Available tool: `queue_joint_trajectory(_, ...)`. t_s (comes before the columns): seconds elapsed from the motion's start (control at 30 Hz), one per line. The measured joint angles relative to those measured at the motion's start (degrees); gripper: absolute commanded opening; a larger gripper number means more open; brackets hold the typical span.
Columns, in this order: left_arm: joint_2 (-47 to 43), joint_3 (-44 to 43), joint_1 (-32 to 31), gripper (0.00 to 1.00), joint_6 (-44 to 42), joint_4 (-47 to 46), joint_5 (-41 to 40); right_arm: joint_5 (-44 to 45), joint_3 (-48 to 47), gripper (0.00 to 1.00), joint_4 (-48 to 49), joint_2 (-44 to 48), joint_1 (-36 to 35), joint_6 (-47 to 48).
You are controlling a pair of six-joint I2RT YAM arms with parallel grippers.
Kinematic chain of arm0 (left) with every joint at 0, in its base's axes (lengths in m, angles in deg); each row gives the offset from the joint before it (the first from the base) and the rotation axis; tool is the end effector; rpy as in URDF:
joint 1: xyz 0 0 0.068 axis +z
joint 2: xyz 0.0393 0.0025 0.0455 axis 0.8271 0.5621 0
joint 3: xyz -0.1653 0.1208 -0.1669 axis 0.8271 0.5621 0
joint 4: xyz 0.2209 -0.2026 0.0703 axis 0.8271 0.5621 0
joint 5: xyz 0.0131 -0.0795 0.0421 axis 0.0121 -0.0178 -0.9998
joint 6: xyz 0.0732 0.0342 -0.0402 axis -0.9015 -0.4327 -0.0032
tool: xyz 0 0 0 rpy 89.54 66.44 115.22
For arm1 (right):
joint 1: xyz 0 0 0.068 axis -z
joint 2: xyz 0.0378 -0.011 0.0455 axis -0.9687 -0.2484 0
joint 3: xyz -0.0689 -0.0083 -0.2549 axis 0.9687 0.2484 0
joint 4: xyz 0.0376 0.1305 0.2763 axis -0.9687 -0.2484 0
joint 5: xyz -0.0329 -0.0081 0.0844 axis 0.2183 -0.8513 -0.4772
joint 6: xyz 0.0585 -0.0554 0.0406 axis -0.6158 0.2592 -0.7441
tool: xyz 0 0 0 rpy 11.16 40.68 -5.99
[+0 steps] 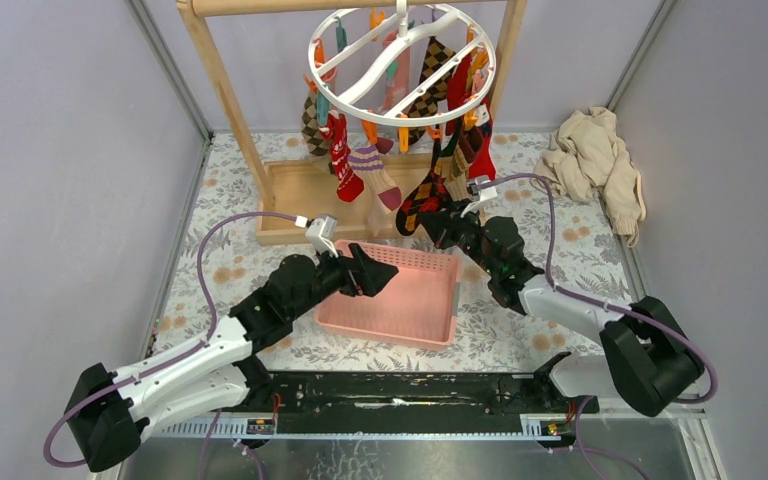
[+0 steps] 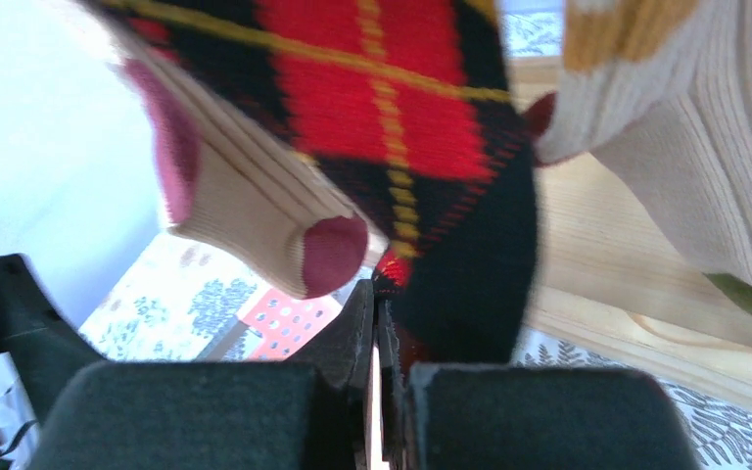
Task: Remove the socks clipped to the hanger
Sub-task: Remove the sock from the hanger.
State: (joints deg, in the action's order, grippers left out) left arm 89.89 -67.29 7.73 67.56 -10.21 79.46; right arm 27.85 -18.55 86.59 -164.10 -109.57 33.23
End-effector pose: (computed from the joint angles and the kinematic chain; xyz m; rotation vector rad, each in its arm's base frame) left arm 0.2031 -0.2219 0.2289 0.0609 1.9046 -1.0926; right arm 0.3002 0.2095 0.2064 -0.2015 1.5772 0.8551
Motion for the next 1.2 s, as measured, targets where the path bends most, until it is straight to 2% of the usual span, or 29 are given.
queue_joint_trajectory(0.33,0.9,1.57,-0.17,0.99,-0.9,-2.29,-0.59,-5.62,0.37,0.0,-6.14,11.87,0.0,-1.05)
queue_joint_trajectory(0.63,5.73,1.66,-0.22,0.99,-1.2,-12.02,3.32,-13.42,1.62,0.0,-13.51,21.46,0.0,-2.93)
queue_joint_trajectory(0.9,7.76,1.66,-0.22,0.99,0.33,-17.88,6.67,-17.88,2.86,0.0,-19.67,28.44,0.0,-4.04)
queue_joint_trajectory(1.2,8.46,1.66,-0.22,0.99,1.16,-19.41,7.17,-20.65,2.86,0.0,-23.1,32.09,0.0,-5.35)
